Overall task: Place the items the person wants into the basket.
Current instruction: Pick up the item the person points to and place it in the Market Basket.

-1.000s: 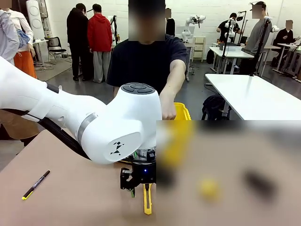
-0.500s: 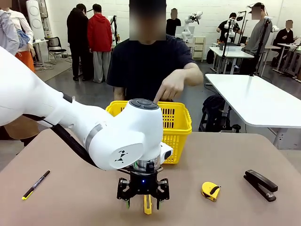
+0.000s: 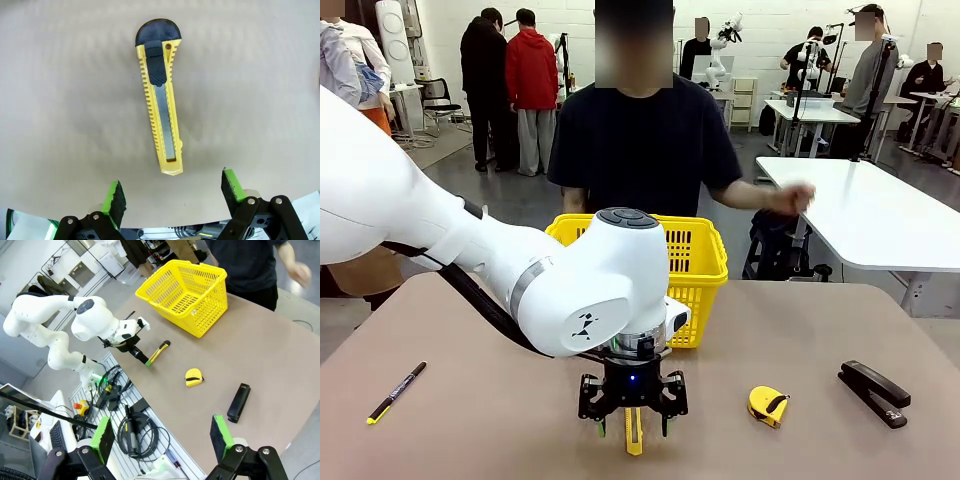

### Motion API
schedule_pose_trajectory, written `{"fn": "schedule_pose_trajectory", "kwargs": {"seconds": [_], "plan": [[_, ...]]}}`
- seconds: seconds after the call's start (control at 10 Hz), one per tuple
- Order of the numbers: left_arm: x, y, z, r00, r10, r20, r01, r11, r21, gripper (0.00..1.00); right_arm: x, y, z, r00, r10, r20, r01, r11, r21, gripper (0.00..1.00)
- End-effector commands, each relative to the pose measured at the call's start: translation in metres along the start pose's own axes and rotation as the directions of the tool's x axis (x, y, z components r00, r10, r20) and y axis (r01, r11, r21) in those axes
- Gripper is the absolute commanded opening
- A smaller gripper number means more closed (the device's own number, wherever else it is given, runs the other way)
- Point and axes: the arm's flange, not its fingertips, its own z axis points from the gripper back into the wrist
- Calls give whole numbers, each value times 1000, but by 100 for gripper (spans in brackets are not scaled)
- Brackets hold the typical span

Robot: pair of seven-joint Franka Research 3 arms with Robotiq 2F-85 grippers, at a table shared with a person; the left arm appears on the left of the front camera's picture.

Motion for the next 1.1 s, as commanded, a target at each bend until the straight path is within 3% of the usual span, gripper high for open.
{"fn": "schedule_pose_trajectory", "kwargs": {"seconds": [0.0, 1.0], "plan": [[0, -9, -13, 998, 42, 50, -43, 999, 11, 100, 1, 0, 0, 1000, 3, 15, -3, 1000, 3, 100], [16, -11, -35, 991, 53, 123, -55, 998, 16, 100, 1, 0, 0, 1000, 3, 15, -3, 1000, 3, 100]]}}
